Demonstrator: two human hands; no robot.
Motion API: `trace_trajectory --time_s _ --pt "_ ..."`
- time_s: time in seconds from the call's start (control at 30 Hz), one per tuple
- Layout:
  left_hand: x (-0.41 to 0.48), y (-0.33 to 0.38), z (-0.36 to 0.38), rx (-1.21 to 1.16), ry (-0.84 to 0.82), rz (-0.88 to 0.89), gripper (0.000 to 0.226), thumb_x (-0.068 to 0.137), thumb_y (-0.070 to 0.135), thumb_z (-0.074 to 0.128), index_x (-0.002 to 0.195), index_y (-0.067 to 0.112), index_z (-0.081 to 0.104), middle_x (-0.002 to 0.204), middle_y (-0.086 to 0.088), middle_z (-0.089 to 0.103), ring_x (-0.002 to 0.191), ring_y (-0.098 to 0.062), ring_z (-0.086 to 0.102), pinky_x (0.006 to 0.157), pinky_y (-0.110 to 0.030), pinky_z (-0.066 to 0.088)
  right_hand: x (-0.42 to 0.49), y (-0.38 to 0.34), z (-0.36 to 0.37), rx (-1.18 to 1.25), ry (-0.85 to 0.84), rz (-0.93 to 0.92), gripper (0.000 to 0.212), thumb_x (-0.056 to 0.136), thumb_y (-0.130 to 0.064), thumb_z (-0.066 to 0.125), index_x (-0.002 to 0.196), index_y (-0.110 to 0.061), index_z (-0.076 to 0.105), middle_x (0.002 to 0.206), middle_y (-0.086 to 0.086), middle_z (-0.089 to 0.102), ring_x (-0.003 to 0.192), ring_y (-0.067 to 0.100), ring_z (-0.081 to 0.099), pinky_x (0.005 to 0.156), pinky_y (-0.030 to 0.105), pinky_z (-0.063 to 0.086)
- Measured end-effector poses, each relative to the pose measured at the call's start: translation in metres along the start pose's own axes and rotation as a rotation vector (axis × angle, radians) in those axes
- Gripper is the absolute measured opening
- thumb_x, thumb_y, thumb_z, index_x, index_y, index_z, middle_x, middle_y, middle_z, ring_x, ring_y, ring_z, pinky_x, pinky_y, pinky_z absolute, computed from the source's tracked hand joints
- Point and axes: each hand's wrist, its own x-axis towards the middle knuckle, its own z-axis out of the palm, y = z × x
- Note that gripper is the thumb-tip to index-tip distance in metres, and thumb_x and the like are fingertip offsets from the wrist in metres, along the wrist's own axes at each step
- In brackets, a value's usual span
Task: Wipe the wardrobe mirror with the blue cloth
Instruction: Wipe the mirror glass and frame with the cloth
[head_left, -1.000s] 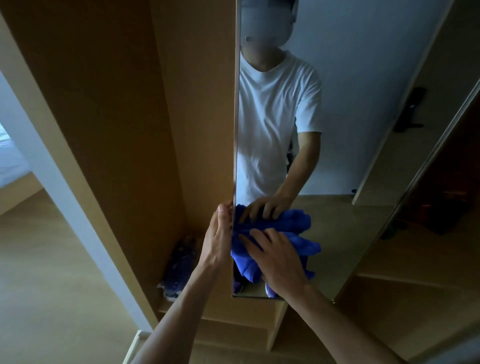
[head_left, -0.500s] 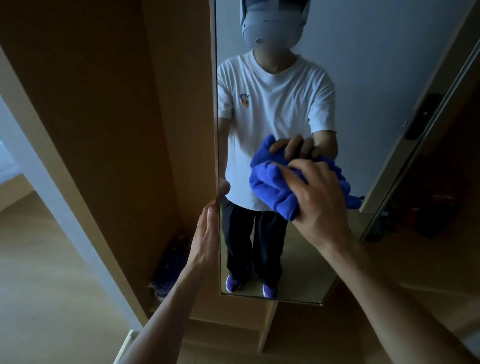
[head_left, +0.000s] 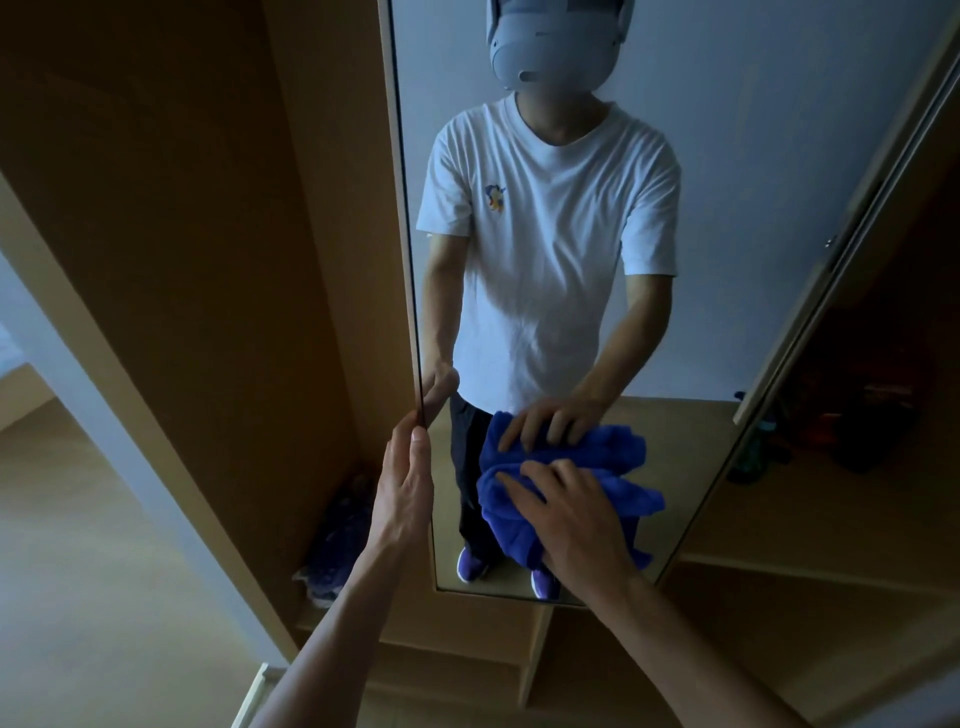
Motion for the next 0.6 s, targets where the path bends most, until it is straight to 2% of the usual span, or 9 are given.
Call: trace_trajectory --time_s 0.13,0.27,0.4,0.5,0.6 --pt "0.003 -0.006 0.0 0.012 0.007 -0.002 0.043 0.111 0.043 0.029 0.151 0.035 0.044 0.149 0.005 0.052 0.137 -0.015 0.046 0.105 -0.033 0.036 0.002 0.005 -0.009 0.041 0.025 0.021 0.061 0.076 -0.025 0.076 0.134 -0.024 0.057 0.12 0.0 0.061 0.093 0.023 0.055 0.074 0.036 0.048" --pt "0.004 -0.009 0.002 0.017 0.018 -0.002 0.042 0.111 0.042 0.031 0.151 0.037 0.042 0.15 0.004 0.051 0.137 -0.016 0.047 0.105 -0.033 0.037 0.015 0.019 -0.048 0.099 0.16 0.089 0.061 0.077 -0.018 0.074 0.136 -0.023 0.057 0.121 0.002 0.058 0.094 0.025 0.053 0.075 0.037 0.045" --pt "0.002 -0.011 0.005 0.033 0.026 0.0 0.042 0.112 0.041 0.032 0.153 0.037 0.039 0.153 0.003 0.049 0.138 -0.016 0.045 0.105 -0.035 0.036 0.034 0.042 -0.1 0.083 0.337 0.108 0.048 0.085 -0.02 0.058 0.132 -0.019 0.061 0.118 0.005 0.059 0.092 0.028 0.051 0.078 0.041 0.044" --pt "0.0 -0.012 0.007 0.031 0.034 -0.005 0.043 0.112 0.04 0.033 0.154 0.037 0.038 0.153 0.003 0.048 0.138 -0.017 0.045 0.103 -0.034 0.034 0.042 0.06 -0.127 0.065 0.441 0.119 0.042 0.087 -0.013 0.063 0.129 -0.017 0.063 0.114 0.006 0.062 0.091 0.03 0.052 0.078 0.045 0.045" --pt "-0.001 -0.012 0.008 0.042 0.044 -0.005 0.042 0.112 0.04 0.032 0.154 0.038 0.037 0.154 0.002 0.047 0.141 -0.019 0.044 0.103 -0.035 0.034 0.042 0.068 -0.129 0.065 0.47 0.093 0.038 0.09 -0.016 0.061 0.128 -0.017 0.064 0.115 0.006 0.062 0.092 0.03 0.053 0.079 0.046 0.045"
